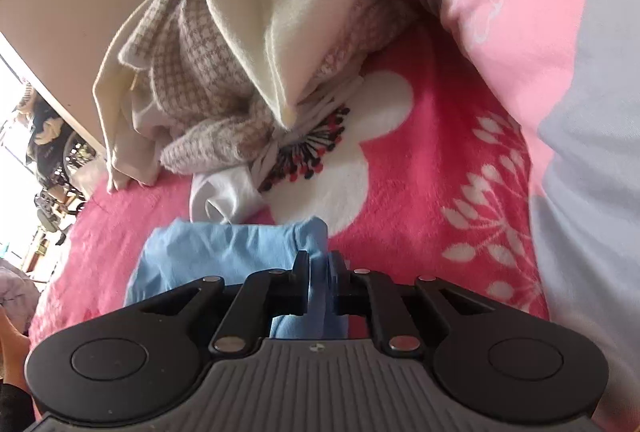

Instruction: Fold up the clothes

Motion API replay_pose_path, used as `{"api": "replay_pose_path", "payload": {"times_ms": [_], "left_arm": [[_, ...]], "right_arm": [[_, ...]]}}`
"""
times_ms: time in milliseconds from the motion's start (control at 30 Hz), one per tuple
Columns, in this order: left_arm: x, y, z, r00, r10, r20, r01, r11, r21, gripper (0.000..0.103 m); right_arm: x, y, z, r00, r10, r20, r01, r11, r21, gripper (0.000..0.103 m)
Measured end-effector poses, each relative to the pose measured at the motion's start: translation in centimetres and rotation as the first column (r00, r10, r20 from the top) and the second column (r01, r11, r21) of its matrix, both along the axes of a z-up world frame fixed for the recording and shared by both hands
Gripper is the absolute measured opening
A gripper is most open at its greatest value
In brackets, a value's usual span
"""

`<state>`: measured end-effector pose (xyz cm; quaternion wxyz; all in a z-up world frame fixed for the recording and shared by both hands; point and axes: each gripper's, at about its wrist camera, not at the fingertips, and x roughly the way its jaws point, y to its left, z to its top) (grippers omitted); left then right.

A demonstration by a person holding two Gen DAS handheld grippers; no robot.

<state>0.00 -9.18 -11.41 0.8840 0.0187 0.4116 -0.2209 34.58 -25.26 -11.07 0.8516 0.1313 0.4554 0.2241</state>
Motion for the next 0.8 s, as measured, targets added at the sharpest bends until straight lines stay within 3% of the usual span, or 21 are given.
{"api": "replay_pose_path", "payload": {"times_ms": [100,200,267,333,433,500,600,633,700,800], "left_arm": [[-0.4,0.0,0.5,1.0,-0.01,0.016,0.01,1.0,-0.008,0.04],[-0.9,0.0,0.9,1.0,-0.015,0.023,0.015,1.0,-0.006,0.04],[-1.4,0.0,1.1,0.999,-0.019,0.035,0.019,1.0,0.011,0.04],[-2.0,0.1,1.3,0.998,-0.024,0.055,0.023,0.999,0.03,0.041],[-2.1,0.6,1.6,0.997,-0.014,0.079,0.011,0.999,0.038,0.041],[-1.5,0.9,1.8,0.996,0.007,0.092,-0.011,0.999,0.038,0.041],[0.6,0.8,2.3,0.992,0.037,0.117,-0.042,0.999,0.035,0.041],[1.7,0.3,2.4,0.991,0.042,0.125,-0.046,0.998,0.032,0.04],[3.9,-0.8,2.7,0.989,0.05,0.14,-0.054,0.998,0.026,0.04],[7.1,-2.9,3.0,0.986,0.051,0.156,-0.057,0.998,0.031,0.038]], "right_arm": [[0.4,0.9,0.2,0.999,0.005,0.05,-0.002,0.998,-0.06,0.012],[0.9,1.3,0.7,0.992,-0.041,0.124,0.059,0.987,-0.152,0.012],[0.6,0.8,1.9,0.983,-0.054,0.176,0.081,0.985,-0.151,0.021],[0.0,0.0,3.7,0.99,-0.006,0.141,0.019,0.996,-0.092,0.023],[-1.3,-1.1,6.7,0.984,0.174,0.047,-0.179,0.977,0.115,0.023],[-2.7,-2.1,9.3,0.943,0.326,0.071,-0.333,0.907,0.259,0.023],[-4.1,-3.4,12.1,0.891,0.421,0.172,-0.455,0.824,0.339,0.028],[-4.2,-3.4,12.3,0.888,0.422,0.18,-0.459,0.831,0.314,0.029],[-3.8,-2.8,11.2,0.909,0.401,0.116,-0.417,0.881,0.222,0.029],[-2.8,-1.2,7.4,0.934,0.355,-0.032,-0.352,0.933,0.072,0.032]]}}
